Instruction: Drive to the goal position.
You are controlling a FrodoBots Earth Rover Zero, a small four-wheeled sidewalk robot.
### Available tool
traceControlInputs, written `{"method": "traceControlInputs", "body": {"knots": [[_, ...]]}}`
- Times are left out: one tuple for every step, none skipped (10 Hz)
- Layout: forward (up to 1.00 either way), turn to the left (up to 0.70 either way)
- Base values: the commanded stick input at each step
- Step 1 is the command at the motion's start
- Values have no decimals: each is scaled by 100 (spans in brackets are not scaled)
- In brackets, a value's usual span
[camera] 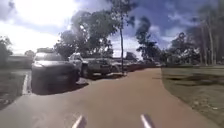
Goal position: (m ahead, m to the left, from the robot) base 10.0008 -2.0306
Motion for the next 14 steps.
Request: {"method": "traceControlInputs", "body": {"knots": [[100,0],[100,0],[100,0],[100,0],[100,-28],[100,-40],[100,-40],[100,-40],[100,-40],[100,-40],[100,-40],[100,-40],[100,-40],[100,-40]]}}
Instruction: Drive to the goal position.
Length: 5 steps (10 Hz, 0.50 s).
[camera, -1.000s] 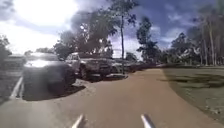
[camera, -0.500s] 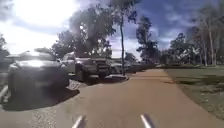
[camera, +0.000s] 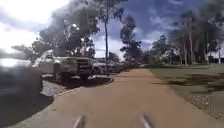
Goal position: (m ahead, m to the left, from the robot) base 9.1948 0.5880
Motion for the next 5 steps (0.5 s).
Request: {"method": "traceControlInputs", "body": {"knots": [[100,-40],[100,-40],[100,-40],[100,0],[100,0]]}}
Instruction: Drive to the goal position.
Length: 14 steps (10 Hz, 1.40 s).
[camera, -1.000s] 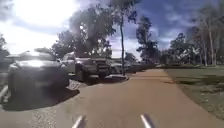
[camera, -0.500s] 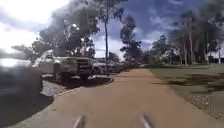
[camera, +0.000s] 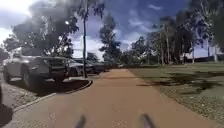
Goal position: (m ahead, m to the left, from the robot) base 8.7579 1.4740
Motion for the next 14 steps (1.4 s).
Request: {"method": "traceControlInputs", "body": {"knots": [[100,0],[100,0],[100,0],[100,0],[100,0],[100,0],[100,0],[100,0],[100,0],[100,0],[100,0],[100,0],[100,0],[100,0]]}}
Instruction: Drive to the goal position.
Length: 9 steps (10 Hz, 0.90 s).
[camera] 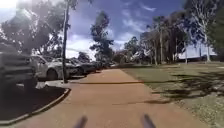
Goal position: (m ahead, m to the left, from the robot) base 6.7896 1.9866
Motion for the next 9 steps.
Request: {"method": "traceControlInputs", "body": {"knots": [[100,0],[100,0],[100,0],[100,0],[100,0],[100,0],[100,0],[100,0],[100,0]]}}
